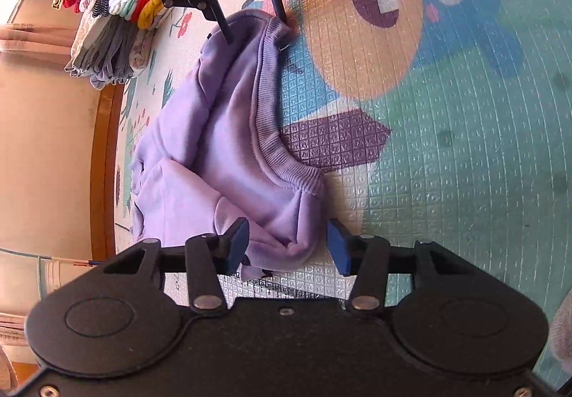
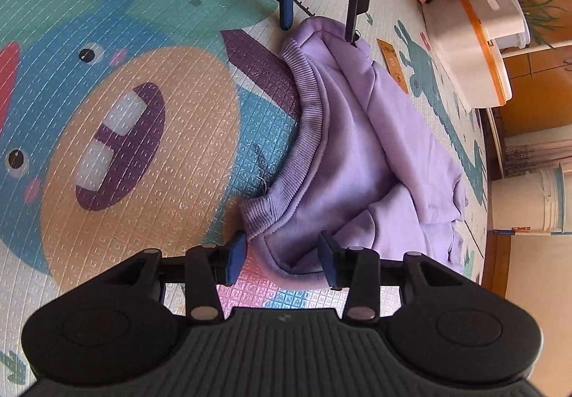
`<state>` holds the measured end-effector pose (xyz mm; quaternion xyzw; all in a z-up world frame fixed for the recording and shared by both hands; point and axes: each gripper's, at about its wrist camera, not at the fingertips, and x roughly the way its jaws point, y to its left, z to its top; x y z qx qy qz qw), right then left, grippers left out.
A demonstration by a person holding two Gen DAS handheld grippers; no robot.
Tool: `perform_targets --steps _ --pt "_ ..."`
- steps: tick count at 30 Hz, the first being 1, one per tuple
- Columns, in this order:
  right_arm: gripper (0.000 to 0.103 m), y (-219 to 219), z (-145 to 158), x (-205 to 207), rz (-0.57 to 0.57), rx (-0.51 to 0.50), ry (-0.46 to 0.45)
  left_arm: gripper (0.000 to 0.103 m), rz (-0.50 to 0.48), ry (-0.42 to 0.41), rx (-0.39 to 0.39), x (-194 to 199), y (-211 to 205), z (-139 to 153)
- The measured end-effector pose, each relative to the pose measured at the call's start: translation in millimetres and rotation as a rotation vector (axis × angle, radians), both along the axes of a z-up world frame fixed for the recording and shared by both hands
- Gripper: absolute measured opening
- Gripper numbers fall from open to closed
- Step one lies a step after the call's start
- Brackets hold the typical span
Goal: Fold clothes
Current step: 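Grasp the ribbed hem of the lavender sweatshirt with both tools, then lift the sweatshirt by the hem with both tools, flip it over, release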
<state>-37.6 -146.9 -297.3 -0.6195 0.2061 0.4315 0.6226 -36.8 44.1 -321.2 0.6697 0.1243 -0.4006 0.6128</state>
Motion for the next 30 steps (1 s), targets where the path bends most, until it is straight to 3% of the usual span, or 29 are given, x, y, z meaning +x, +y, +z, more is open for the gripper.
perform_targets --steps 3,5,7,8,9,14,19,24,30 --pt "0.044 -1 1 2 0.006 0.011 0.012 0.038 -0.015 -0.01 0.009 0 1 -4" --pt "0.03 -2 1 3 -0.006 0.032 0.032 0.038 -0.019 -0.014 0.006 -1 0 -5" --pt "0.017 0 3 4 -0.046 0.052 0.083 0.026 -0.007 -0.001 -0.005 -1 -3 -5" --pt "0.015 0 4 5 -0.068 0.062 0.109 0.015 0.008 0.013 -0.015 -2 -3 -6" --pt "0.014 0 6 8 -0.095 0.077 0.135 0.011 0.023 0.017 -0.024 -3 -4 -7" --pt "0.012 -6 30 23 -0.199 0.183 0.247 0.008 0.093 0.062 -0.091 -4 -4 6" --pt "0.012 -22 69 27 -0.234 0.275 0.371 0.007 0.093 0.145 -0.138 -11 3 39" --pt "0.012 -37 114 38 -0.269 0.344 0.501 0.007 0.187 0.3 -0.316 2 13 103" --pt "0.012 -47 171 82 -0.314 0.439 0.557 0.006 0.273 0.34 -0.494 41 23 156"
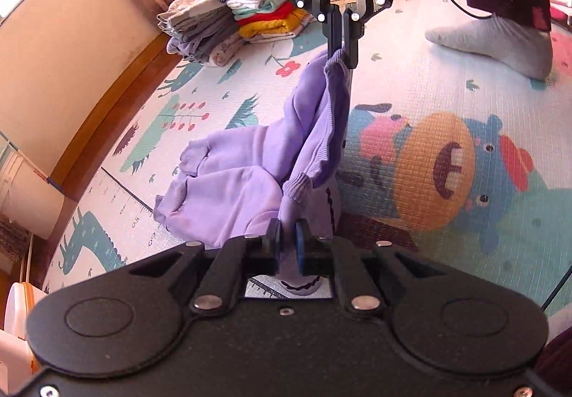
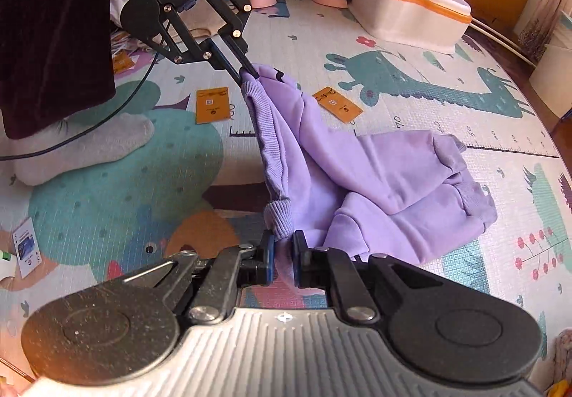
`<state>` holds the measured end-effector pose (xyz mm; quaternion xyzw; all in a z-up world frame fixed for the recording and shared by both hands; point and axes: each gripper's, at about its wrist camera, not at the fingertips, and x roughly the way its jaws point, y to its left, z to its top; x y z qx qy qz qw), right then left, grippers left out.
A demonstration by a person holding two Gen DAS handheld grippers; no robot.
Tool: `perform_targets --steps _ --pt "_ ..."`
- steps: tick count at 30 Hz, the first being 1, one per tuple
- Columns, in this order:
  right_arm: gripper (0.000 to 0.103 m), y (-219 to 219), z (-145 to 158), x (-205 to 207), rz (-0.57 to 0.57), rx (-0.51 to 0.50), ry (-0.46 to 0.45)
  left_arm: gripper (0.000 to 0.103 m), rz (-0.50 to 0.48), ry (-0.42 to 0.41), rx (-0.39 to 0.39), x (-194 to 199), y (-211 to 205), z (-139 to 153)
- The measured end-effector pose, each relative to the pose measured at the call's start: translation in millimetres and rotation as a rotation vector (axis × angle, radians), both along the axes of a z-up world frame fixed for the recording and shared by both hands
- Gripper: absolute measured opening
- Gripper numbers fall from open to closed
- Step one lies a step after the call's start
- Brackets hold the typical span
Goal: Fold clothes
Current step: 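Lift the sweatshirt by the hem with both tools, flip it over, release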
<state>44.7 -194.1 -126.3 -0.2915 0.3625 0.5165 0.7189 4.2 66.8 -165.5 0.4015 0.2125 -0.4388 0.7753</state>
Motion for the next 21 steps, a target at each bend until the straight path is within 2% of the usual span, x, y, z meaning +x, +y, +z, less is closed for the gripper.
perform_targets --steps 5,11,15,21 --pt "0.011 -9 23 61 -0.116 0.073 0.032 0.006 0.065 0.028 -0.123 54 -1 21" --pt "0.011 -24 26 139 -0.247 0.175 0.043 0.006 0.128 0.088 -0.215 138 -6 34" --pt "0.011 -33 12 192 -0.314 0.219 0.065 0.006 0.153 0.16 -0.245 192 -12 37" --pt "0.011 -40 -19 251 -0.416 0.242 0.07 0.006 0.215 0.223 -0.227 266 -26 22"
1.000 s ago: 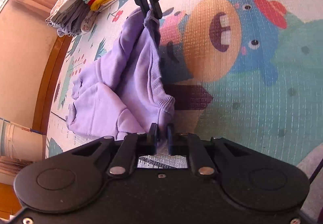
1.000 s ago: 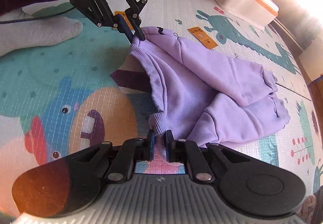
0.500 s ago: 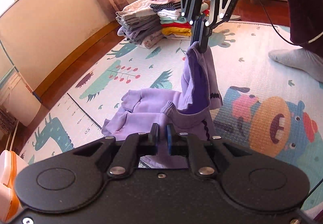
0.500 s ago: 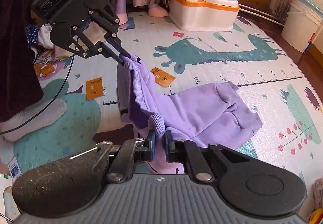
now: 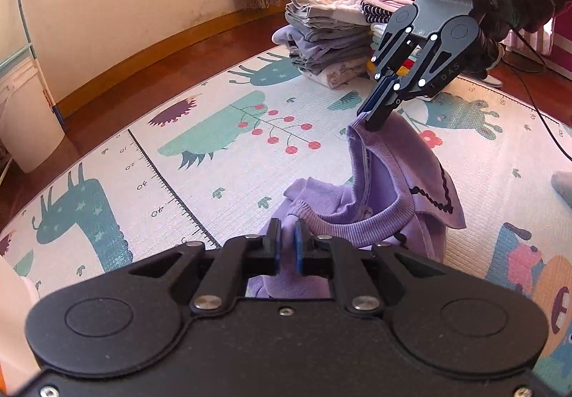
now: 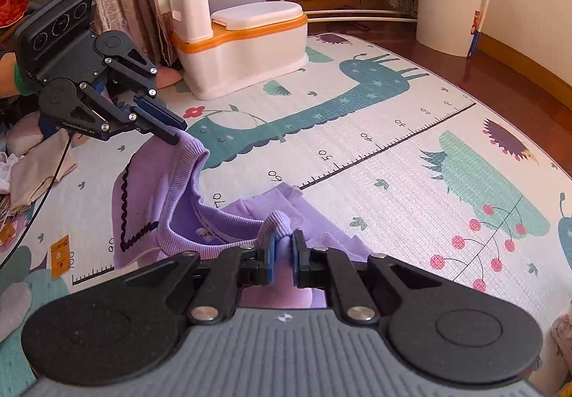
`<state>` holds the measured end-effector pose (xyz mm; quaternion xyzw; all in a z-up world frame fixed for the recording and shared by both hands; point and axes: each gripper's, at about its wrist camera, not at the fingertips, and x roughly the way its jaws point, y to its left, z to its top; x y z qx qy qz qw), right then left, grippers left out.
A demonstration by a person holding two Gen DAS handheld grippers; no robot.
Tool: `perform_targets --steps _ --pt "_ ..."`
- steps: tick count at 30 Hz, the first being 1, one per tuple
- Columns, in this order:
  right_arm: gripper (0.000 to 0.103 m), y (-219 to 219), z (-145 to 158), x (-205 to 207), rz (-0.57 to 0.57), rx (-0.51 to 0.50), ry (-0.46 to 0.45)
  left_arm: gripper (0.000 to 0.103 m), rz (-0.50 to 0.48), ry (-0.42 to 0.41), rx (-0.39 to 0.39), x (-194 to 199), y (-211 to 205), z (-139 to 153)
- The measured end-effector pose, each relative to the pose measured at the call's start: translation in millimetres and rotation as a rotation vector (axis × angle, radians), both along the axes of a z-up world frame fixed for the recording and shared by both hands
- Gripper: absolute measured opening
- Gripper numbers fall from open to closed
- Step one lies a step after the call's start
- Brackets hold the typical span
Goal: Fold clothes
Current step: 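Lift the sweatshirt by the hem with both tools, flip it over, release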
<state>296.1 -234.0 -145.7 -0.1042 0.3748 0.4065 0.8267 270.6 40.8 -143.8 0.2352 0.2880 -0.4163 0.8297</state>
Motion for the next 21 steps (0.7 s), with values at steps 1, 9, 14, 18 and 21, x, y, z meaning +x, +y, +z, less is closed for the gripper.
perform_targets --steps 1,9,14,18,21 --pt "0.011 -1 -5 9 -0.017 0.009 0.007 0.006 0.008 0.008 0.004 11 -1 -3" --pt "0.011 -11 -47 66 -0.132 0.02 0.065 0.006 0.071 0.07 -0.04 80 -7 -35" --pt "0.011 -9 -76 86 -0.167 0.036 0.107 0.005 0.127 0.123 -0.084 105 -5 -64" --pt "0.011 -11 -94 97 -0.213 0.071 0.143 0.005 0.166 0.157 -0.101 118 -4 -81" --pt "0.011 -13 -104 102 -0.253 0.092 0.158 0.005 0.194 0.17 -0.119 124 -4 -86"
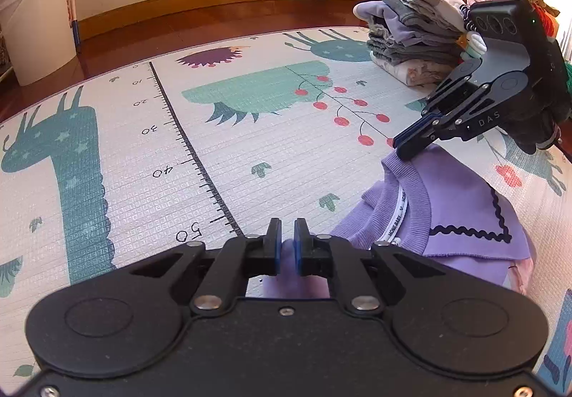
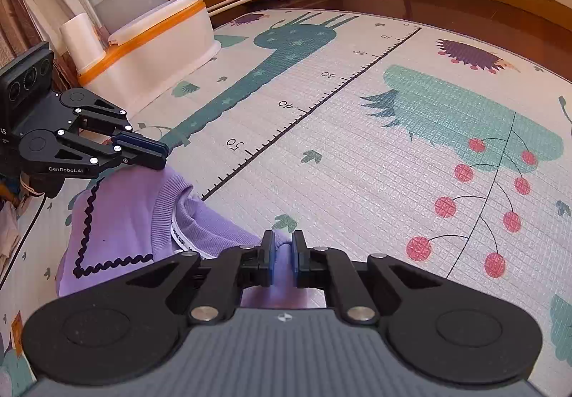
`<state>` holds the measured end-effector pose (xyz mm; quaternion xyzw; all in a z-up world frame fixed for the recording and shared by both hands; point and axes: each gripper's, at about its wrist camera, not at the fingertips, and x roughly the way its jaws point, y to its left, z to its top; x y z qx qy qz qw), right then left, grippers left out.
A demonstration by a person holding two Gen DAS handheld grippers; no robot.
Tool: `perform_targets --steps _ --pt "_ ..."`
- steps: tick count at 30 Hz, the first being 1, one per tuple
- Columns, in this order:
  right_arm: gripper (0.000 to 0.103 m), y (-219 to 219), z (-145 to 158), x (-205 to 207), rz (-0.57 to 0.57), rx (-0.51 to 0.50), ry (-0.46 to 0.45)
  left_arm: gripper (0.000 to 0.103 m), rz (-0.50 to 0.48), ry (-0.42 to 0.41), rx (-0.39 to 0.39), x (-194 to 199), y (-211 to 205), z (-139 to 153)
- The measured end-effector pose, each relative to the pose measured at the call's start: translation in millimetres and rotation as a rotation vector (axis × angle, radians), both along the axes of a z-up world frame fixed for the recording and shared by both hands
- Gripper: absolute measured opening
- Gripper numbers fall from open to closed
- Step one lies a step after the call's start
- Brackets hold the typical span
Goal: Fold clothes
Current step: 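Lift the sweatshirt by the hem with both tools, flip it over, release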
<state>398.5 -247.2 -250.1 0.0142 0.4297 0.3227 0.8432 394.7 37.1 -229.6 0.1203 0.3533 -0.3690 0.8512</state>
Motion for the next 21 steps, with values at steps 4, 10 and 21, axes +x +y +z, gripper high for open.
perform_targets --steps 4,10,21 --pt "0.011 -6 -4 0 -0.094 0.043 0.026 0.005 0.065 0.024 -0.045 2 3 4" --pt "0.054 -30 11 -40 -0.154 0.117 0.079 0.068 0.236 0.104 -0.248 -40 53 29" --pt "0.036 -17 -19 -52 -0.231 0.131 0.109 0.064 0.442 0.305 -0.419 -57 54 -18"
